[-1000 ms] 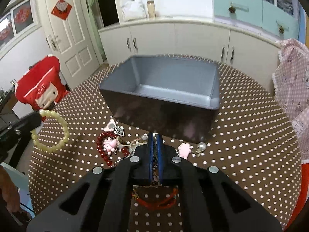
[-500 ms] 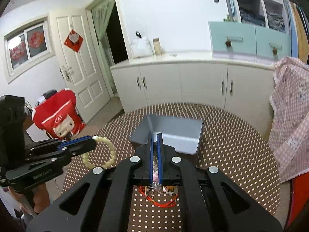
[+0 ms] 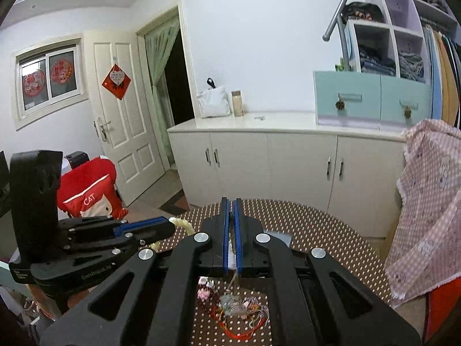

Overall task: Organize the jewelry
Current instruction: 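Carry both bracelets over the grey box and open both tools to drop them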

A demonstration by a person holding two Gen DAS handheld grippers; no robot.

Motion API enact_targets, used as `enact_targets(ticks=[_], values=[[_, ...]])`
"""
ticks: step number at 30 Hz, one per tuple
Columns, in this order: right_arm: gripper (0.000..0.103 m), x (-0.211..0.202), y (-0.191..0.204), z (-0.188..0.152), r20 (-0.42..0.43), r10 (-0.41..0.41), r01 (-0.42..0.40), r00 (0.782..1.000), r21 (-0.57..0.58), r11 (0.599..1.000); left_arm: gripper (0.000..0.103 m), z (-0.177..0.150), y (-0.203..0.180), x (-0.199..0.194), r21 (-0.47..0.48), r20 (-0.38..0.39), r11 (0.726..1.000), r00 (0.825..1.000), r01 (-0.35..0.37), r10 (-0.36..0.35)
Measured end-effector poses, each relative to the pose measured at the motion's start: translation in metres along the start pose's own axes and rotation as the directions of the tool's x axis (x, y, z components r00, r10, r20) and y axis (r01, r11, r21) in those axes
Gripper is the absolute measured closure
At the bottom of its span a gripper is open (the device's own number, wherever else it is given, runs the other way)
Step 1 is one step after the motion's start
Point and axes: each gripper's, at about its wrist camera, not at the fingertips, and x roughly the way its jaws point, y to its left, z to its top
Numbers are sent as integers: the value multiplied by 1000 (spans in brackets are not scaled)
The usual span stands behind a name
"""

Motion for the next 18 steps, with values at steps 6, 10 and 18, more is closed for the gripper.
enact_targets(ticks=[6,10,18], values=[[101,1,-2,21,38,-11,12,999,-14,1000,93,13,2,11,-11,-9,1000,1000,17,-17],[101,5,-3,33,59,-25,27,998,-32,999,93,26,2,23,-12,-19,1000,999,28,-28],[101,29,-19,40,49,-52,53,997,-10,999,93,40,9,65,-38,-71,999,997,20,-22]])
